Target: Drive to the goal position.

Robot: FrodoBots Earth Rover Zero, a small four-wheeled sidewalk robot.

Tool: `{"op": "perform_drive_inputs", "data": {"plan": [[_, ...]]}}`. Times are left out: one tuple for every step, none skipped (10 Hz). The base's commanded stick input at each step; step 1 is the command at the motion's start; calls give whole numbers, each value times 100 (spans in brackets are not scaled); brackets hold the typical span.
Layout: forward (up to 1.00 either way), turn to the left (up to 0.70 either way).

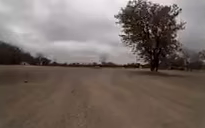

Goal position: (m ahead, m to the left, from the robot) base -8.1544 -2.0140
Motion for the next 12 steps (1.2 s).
{"op": "perform_drive_inputs", "data": {"plan": [[70, -1], [70, -1], [70, -1], [70, -1], [70, -1], [70, -1], [70, -1], [70, -1], [70, -1], [70, -1], [70, -1], [70, -1]]}}
